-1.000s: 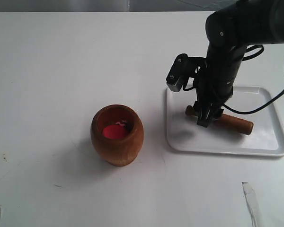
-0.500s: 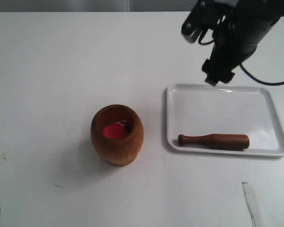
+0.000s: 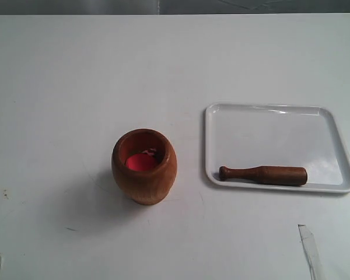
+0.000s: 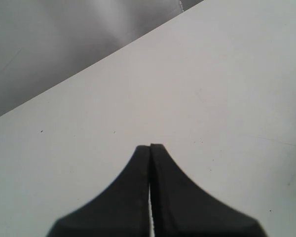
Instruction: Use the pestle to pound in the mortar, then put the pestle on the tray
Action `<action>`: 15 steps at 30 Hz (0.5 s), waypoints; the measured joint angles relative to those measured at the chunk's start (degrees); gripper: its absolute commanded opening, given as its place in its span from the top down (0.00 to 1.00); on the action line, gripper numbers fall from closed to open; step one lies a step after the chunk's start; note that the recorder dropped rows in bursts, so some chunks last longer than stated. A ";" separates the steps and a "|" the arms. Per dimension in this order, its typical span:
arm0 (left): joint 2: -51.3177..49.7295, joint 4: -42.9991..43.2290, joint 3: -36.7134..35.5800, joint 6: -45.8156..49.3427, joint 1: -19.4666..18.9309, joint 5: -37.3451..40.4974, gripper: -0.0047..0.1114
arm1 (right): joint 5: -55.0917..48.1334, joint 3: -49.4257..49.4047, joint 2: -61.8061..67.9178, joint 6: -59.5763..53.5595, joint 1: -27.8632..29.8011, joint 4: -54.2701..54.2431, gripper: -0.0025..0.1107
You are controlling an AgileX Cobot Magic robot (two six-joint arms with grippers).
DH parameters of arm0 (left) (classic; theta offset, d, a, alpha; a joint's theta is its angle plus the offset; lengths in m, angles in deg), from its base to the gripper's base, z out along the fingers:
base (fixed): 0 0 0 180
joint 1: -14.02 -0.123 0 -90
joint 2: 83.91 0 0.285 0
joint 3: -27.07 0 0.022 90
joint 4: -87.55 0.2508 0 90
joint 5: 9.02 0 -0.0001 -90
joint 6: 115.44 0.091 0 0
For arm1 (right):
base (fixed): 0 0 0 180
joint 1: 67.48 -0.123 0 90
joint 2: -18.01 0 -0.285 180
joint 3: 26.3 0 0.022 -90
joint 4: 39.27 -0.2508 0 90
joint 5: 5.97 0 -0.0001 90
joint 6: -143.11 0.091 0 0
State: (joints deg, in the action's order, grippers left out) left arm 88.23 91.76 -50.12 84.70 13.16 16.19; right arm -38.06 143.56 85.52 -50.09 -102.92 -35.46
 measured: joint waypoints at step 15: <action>0.00 0.00 0.00 0.00 0.00 0.00 0.96 | 7.30 -25.28 -40.97 -24.45 0.00 -31.18 0.45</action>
State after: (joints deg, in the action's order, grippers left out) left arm 88.23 91.76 -50.12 84.70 13.16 16.19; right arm -30.76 118.29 44.55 -74.54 -102.92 -66.64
